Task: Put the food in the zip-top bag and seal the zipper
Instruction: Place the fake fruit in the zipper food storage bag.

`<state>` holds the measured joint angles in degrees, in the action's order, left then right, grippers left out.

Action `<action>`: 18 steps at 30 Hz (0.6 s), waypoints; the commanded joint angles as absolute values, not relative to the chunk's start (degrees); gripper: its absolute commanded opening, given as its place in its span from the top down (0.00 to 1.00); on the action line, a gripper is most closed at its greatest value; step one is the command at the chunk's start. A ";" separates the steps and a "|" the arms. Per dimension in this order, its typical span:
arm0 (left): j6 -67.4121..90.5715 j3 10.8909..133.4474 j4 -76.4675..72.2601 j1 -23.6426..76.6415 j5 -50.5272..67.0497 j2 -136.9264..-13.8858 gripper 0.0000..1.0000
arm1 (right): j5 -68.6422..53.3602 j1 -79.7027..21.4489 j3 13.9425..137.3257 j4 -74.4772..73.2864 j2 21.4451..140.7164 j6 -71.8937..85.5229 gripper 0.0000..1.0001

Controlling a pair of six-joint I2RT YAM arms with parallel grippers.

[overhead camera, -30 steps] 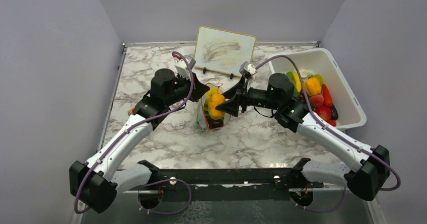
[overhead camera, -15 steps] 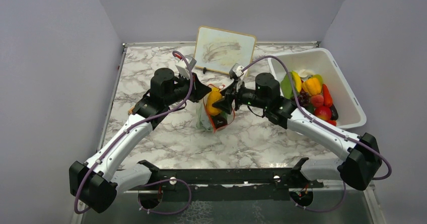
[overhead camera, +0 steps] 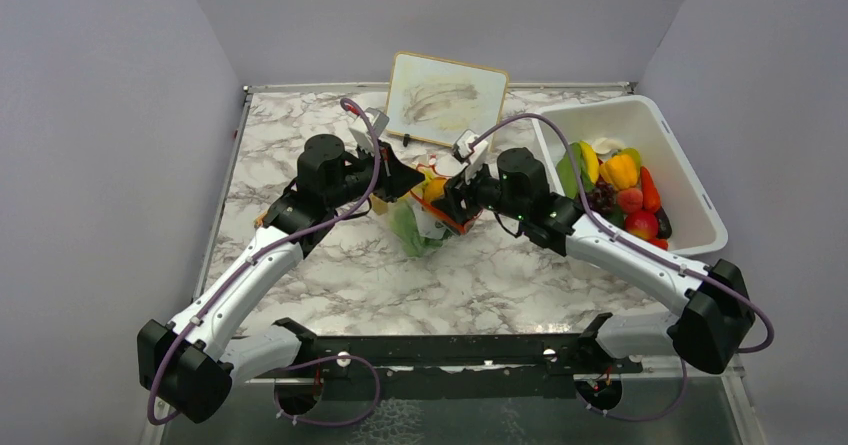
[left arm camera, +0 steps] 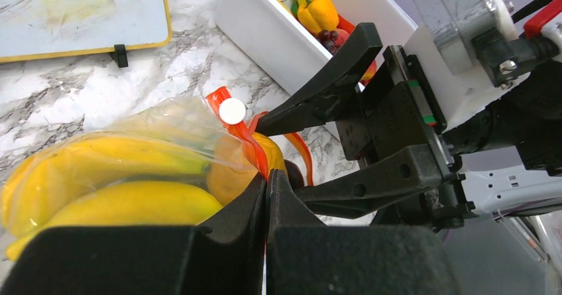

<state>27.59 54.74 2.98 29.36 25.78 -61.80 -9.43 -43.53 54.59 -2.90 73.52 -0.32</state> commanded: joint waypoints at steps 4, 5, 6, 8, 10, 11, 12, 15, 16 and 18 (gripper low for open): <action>29.88 54.99 -4.94 29.53 27.87 -60.34 1.00 | -8.65 -43.75 56.47 -5.59 75.17 0.36 0.45; 29.85 54.87 -4.89 29.58 27.62 -60.34 1.00 | -9.00 -43.76 56.93 -5.91 74.85 0.95 0.43; 29.80 54.86 -4.92 29.54 27.45 -60.24 1.00 | -9.35 -43.72 57.48 -6.45 74.53 1.49 0.39; 29.49 54.65 -4.69 29.53 27.13 -60.29 1.00 | -10.40 -43.72 58.57 -7.12 73.45 2.32 0.36; 28.84 54.48 -4.25 29.54 26.71 -60.28 1.00 | -10.29 -43.72 59.17 -7.64 72.05 3.22 0.36; 28.64 54.41 -4.08 29.53 26.55 -60.21 1.00 | -10.02 -43.73 59.31 -7.91 71.35 3.44 0.36; 28.35 54.33 -3.92 29.55 26.41 -60.27 1.00 | -9.57 -43.69 59.44 -8.21 70.88 3.71 0.38; 28.13 54.03 -3.86 29.53 26.47 -60.30 1.00 | -8.44 -43.72 59.41 -9.22 69.69 4.34 0.49; 28.11 54.02 -3.92 29.58 26.55 -60.34 1.00 | -8.16 -43.75 59.35 -9.39 69.58 4.43 0.52; 28.04 53.86 -4.06 29.53 26.76 -60.42 1.00 | -8.00 -43.70 58.68 -9.17 69.77 4.59 0.57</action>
<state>28.60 54.26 0.84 29.36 25.91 -61.80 -9.61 -43.55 57.71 -8.01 70.98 3.51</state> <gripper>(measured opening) 0.012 0.559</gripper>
